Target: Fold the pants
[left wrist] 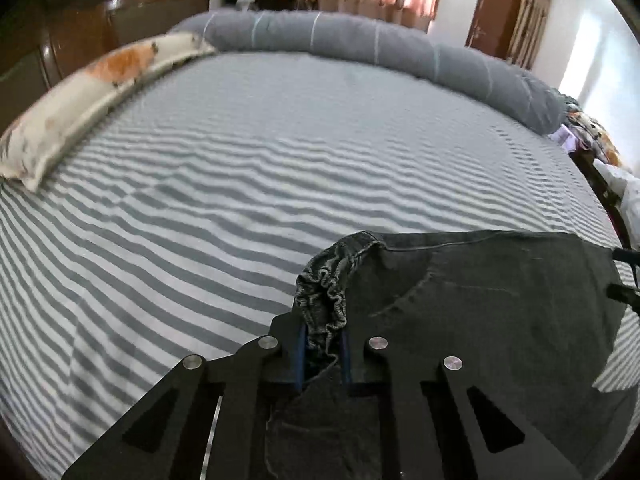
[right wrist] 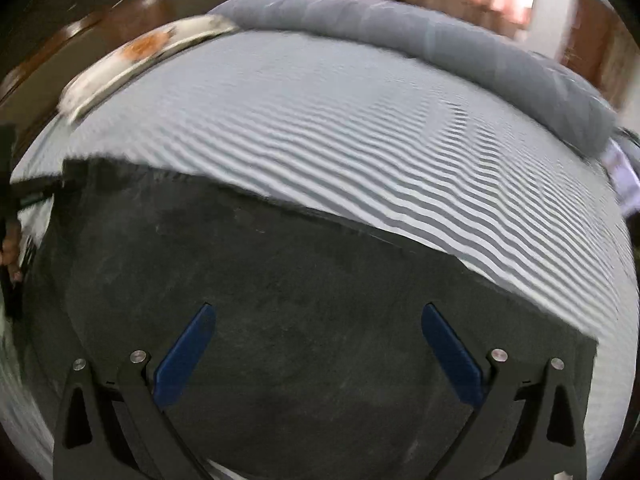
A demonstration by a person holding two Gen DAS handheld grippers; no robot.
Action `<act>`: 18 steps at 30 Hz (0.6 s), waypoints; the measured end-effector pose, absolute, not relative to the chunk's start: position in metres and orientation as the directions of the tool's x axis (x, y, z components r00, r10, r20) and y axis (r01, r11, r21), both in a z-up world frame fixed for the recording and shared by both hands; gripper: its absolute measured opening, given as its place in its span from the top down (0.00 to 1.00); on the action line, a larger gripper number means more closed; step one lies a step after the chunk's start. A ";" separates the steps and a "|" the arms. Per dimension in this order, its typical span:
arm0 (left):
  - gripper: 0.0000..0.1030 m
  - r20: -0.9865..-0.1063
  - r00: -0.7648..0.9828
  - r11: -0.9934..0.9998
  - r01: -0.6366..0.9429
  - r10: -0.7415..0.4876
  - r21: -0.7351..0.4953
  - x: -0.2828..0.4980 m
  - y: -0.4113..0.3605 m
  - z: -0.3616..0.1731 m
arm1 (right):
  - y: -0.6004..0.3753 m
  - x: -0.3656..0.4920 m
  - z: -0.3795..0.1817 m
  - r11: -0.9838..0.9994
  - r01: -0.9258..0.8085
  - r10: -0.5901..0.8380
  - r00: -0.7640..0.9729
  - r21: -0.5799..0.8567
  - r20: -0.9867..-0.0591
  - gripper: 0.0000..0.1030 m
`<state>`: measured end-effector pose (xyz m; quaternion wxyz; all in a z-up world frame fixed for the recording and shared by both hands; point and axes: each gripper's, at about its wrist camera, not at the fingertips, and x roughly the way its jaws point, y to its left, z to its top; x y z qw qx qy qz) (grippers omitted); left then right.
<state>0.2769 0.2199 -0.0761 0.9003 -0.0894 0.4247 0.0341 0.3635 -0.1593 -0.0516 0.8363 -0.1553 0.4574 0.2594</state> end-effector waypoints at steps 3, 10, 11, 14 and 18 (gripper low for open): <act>0.87 -0.737 0.675 0.981 -0.124 -0.025 -0.147 0.261 0.214 -0.064 | -0.156 0.387 -0.057 0.756 -0.654 0.299 0.384 -0.028 -0.873 0.21; 0.87 -0.704 0.706 0.955 -0.153 -0.074 -0.255 0.236 0.217 -0.046 | -0.144 0.439 -0.066 0.672 -0.740 0.313 0.330 -0.038 -0.890 0.29; 0.87 -0.699 0.711 0.952 -0.154 -0.080 -0.265 0.231 0.216 -0.044 | -0.140 0.446 -0.068 0.652 -0.758 0.325 0.305 -0.022 -0.895 0.29; 0.87 -0.685 0.723 0.943 -0.156 -0.092 -0.292 0.225 0.217 -0.039 | -0.128 0.462 -0.075 0.591 -0.806 0.352 0.225 0.030 -0.908 0.30; 0.87 -0.672 0.733 0.921 -0.181 -0.108 -0.345 0.220 0.228 -0.040 | -0.122 0.480 -0.086 0.532 -0.839 0.370 0.110 0.113 -0.923 0.39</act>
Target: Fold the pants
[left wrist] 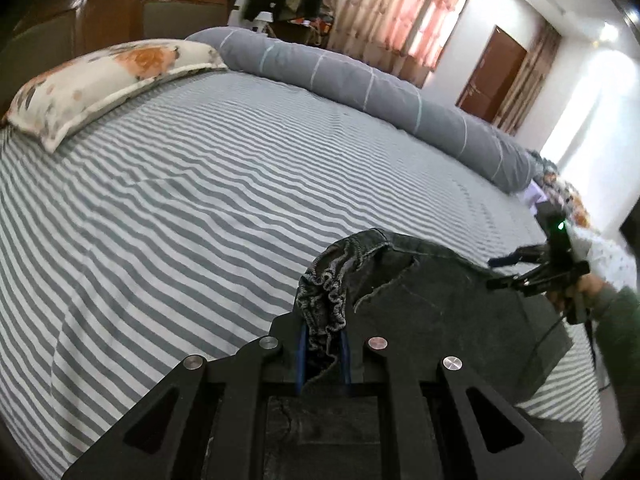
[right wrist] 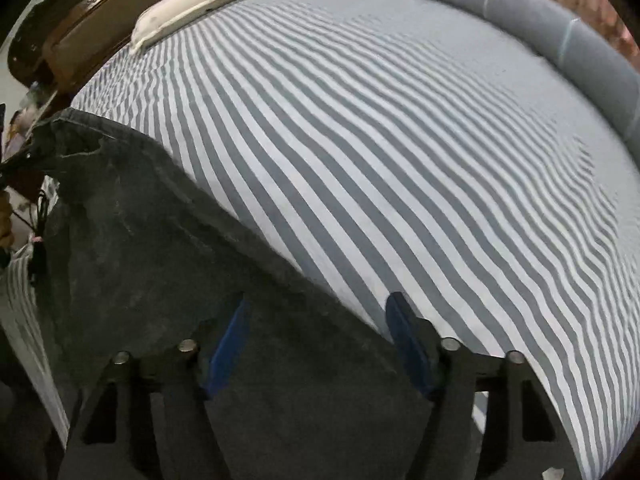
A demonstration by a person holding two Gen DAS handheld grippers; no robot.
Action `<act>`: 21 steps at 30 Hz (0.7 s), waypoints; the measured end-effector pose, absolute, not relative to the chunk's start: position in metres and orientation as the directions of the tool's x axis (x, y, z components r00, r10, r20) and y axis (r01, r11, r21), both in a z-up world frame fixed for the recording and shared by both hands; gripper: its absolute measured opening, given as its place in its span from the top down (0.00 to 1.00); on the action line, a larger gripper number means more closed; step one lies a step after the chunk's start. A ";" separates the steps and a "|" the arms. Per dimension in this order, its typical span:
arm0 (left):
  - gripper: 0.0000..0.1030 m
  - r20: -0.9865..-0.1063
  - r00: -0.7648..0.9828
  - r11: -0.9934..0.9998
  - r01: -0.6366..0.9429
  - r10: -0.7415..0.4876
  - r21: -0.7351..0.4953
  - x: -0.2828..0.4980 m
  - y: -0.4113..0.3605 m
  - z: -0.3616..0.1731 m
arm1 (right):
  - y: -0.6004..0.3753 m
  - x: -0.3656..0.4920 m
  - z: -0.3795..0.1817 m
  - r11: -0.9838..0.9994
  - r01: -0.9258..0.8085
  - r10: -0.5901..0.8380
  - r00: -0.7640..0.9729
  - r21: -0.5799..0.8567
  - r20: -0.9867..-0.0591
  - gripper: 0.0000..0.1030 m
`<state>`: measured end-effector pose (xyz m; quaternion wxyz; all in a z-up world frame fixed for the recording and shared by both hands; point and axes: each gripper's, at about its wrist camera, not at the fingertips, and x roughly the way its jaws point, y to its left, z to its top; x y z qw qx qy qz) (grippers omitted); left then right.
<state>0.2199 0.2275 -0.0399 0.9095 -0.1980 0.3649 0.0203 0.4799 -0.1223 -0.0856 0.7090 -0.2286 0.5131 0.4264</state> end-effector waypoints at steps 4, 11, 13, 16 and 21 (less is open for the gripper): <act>0.87 -0.689 0.718 0.920 -0.198 -0.099 -0.339 0.223 0.229 -0.046 | -0.129 0.491 -0.100 0.508 -0.850 0.321 0.037 0.139 -0.946 0.46; 0.87 -0.721 0.687 0.932 -0.196 -0.091 -0.305 0.226 0.224 -0.045 | -0.141 0.471 -0.095 0.517 -0.853 0.315 0.104 0.079 -0.943 0.93; 0.87 -0.740 0.665 0.932 -0.198 -0.100 -0.304 0.228 0.225 -0.043 | -0.144 0.459 -0.083 0.554 -0.832 0.319 0.174 0.034 -0.932 0.95; 0.87 -0.774 0.624 0.946 -0.177 -0.105 -0.272 0.230 0.224 -0.036 | -0.153 0.430 -0.055 0.602 -0.798 0.322 0.277 -0.030 -0.905 0.95; 0.87 -0.801 0.584 0.971 -0.089 -0.131 -0.224 0.218 0.224 -0.017 | -0.177 0.360 -0.012 0.686 -0.724 0.296 0.372 -0.076 -0.880 0.96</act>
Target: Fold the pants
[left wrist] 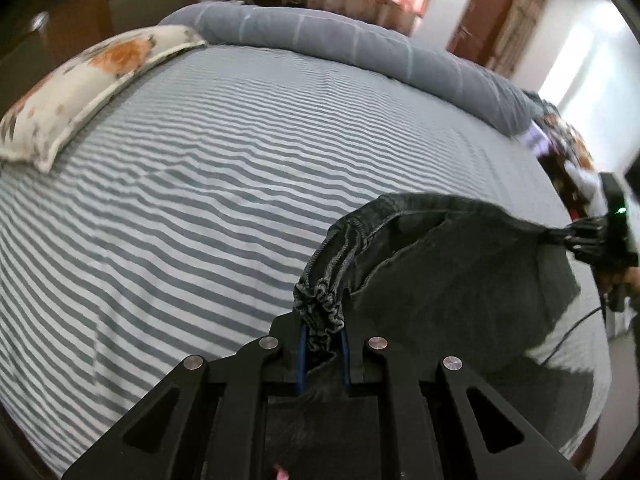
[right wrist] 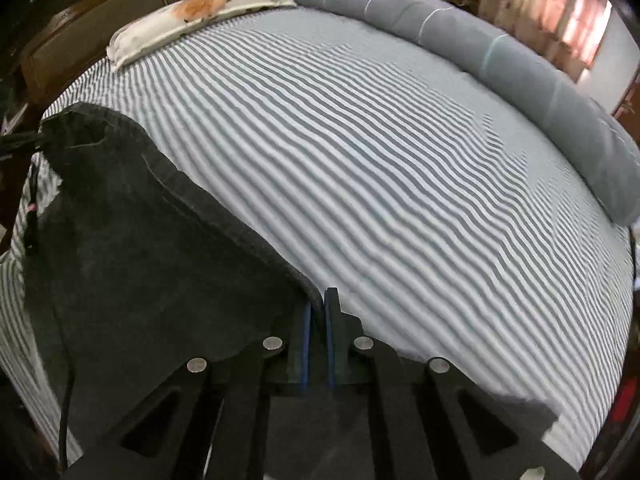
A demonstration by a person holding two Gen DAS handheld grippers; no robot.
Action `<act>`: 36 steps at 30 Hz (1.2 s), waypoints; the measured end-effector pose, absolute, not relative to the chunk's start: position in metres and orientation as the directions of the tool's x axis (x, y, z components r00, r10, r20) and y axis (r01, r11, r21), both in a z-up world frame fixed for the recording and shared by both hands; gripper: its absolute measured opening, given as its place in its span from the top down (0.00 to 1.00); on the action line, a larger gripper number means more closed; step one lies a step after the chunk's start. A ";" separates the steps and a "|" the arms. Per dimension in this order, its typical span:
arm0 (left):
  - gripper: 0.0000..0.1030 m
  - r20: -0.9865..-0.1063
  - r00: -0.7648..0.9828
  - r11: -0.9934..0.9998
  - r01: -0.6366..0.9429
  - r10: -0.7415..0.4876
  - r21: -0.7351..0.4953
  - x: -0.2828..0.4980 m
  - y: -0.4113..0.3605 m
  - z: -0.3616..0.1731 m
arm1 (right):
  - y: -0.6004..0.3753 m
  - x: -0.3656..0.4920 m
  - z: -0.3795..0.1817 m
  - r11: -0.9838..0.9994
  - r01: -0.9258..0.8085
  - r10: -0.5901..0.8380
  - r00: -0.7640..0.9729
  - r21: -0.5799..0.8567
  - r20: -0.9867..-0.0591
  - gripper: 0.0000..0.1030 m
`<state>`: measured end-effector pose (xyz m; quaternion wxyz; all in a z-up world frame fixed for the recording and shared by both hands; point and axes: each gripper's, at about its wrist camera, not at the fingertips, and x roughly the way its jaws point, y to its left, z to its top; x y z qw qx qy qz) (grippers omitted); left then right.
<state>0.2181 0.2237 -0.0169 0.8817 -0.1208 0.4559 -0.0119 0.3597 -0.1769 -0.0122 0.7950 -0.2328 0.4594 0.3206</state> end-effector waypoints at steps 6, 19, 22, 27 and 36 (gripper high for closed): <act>0.87 -0.802 0.565 0.962 -0.051 -0.195 -0.269 0.186 0.231 -0.003 | -0.197 0.264 0.009 0.764 -0.640 0.256 0.420 -0.084 -0.871 0.96; 0.85 -0.848 0.485 0.972 0.022 -0.215 -0.234 0.106 0.209 -0.023 | -0.233 0.125 -0.046 0.870 -0.489 0.265 0.351 0.066 -0.898 0.96; 0.84 -0.871 0.450 0.977 0.019 -0.199 -0.213 0.088 0.205 -0.039 | -0.232 0.111 -0.069 0.877 -0.476 0.243 0.323 0.064 -0.915 0.96; 0.80 -0.893 0.420 0.985 0.016 -0.163 -0.172 0.066 0.199 -0.063 | -0.228 0.099 -0.098 0.898 -0.436 0.201 0.301 0.053 -0.932 0.95; 0.65 -0.904 0.389 0.969 -0.093 -0.177 -0.229 0.047 0.206 -0.083 | -0.230 0.086 -0.098 0.938 -0.334 0.205 0.329 0.089 -0.922 0.73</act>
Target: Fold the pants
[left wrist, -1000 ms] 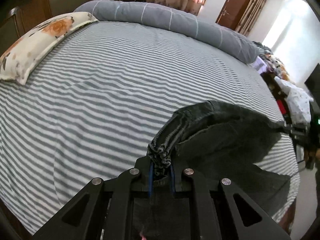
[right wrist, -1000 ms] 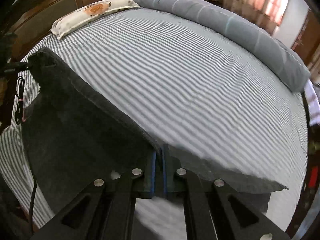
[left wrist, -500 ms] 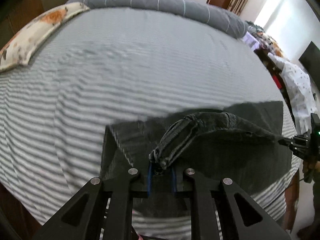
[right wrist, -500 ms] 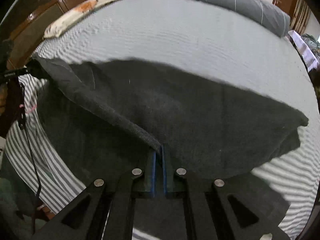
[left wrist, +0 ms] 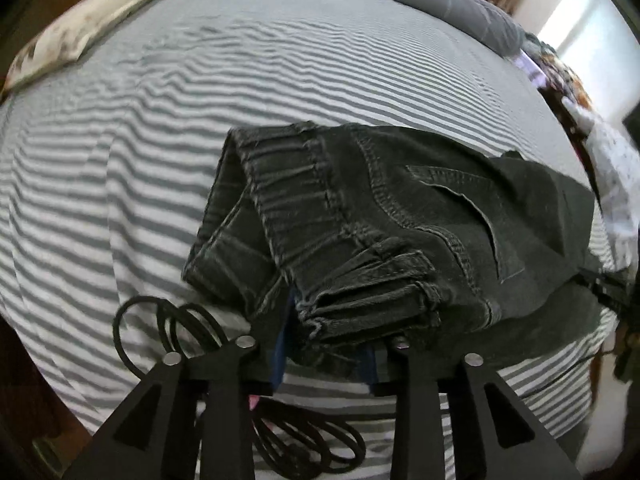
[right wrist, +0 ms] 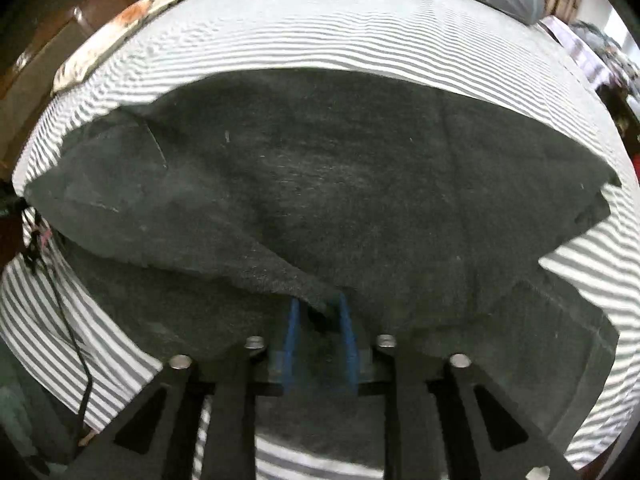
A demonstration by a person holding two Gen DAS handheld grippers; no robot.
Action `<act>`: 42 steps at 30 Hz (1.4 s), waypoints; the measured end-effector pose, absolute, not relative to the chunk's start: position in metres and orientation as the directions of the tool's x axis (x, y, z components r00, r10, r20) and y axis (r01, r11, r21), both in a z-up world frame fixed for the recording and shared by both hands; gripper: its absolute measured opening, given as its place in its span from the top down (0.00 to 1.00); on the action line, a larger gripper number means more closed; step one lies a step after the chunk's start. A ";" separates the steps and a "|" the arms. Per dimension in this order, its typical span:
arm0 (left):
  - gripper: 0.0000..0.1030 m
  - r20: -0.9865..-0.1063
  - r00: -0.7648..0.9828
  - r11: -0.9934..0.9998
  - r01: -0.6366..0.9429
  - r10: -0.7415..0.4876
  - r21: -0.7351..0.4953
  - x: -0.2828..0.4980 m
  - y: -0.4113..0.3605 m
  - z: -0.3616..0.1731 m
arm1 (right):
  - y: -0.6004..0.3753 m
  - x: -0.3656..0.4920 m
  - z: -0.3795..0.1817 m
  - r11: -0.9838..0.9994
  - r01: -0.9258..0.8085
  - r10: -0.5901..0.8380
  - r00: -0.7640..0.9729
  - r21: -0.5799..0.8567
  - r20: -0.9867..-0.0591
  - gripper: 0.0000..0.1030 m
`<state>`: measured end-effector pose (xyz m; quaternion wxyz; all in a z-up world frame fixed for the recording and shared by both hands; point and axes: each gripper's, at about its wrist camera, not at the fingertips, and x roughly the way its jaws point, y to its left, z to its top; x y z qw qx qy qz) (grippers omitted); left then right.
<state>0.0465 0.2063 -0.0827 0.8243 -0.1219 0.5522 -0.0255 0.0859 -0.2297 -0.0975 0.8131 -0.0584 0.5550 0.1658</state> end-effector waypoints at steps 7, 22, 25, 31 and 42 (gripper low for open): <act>0.41 -0.864 0.407 0.902 -0.178 -0.295 -0.392 0.021 0.227 -0.066 | -0.250 0.061 -0.069 0.942 -0.253 0.304 0.364 0.220 -0.880 0.61; 0.39 -0.761 0.462 0.686 -0.362 -0.456 -0.631 0.002 0.222 -0.087 | -0.272 0.022 -0.081 0.871 -0.036 0.461 0.401 0.489 -0.791 0.59; 0.39 -0.767 0.453 0.662 -0.403 -0.455 -0.631 0.007 0.218 -0.098 | -0.277 0.024 -0.093 0.855 0.021 0.465 0.412 0.519 -0.783 0.59; 0.42 -0.780 0.463 0.675 -0.415 -0.421 -0.610 0.016 0.202 -0.104 | -0.289 0.040 -0.117 0.814 0.129 0.469 0.430 0.567 -0.771 0.59; 0.67 -0.778 0.510 0.642 -0.466 -0.367 -0.609 0.031 0.207 -0.101 | -0.297 0.083 -0.148 0.715 0.225 0.516 0.470 0.663 -0.716 0.63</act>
